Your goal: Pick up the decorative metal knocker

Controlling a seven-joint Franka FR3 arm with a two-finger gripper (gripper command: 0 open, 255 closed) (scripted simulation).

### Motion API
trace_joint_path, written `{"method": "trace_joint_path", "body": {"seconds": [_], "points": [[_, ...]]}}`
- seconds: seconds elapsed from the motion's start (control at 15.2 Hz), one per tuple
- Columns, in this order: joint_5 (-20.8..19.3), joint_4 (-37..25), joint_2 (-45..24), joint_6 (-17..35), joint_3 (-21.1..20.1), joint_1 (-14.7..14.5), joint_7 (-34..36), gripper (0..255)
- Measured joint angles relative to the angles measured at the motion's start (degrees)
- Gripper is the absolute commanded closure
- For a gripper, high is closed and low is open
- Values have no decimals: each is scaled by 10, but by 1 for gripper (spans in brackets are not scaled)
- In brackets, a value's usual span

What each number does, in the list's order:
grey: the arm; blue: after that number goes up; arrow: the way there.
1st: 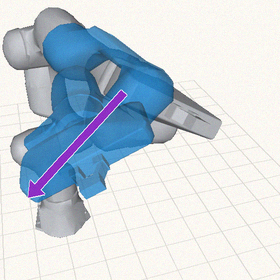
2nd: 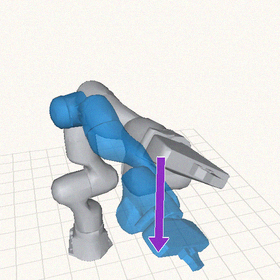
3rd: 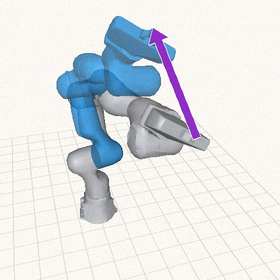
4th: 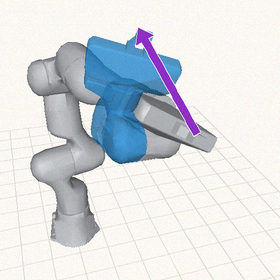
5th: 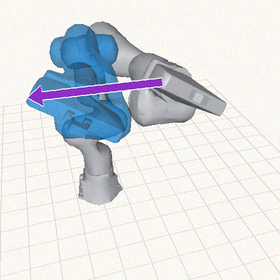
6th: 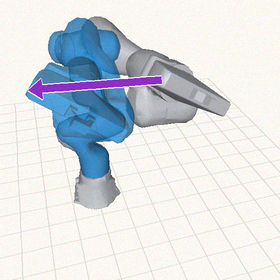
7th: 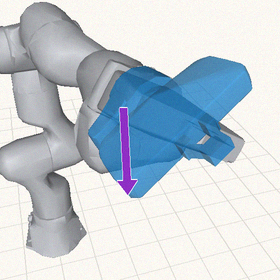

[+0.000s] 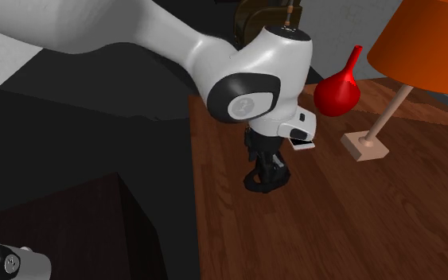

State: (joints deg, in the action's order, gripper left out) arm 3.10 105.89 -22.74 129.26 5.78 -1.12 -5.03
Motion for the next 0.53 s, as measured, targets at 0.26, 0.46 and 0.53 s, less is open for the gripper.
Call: {"method": "trace_joint_path", "body": {"seconds": [0.26, 0.46, 0.53], "points": [[-2, -11, 15, -26, 1, -1, 1, 255], [-4, -19, 27, -45, 2, -1, 2, 255], [-4, -21, 29, -49, 2, -1, 3, 255]]}}
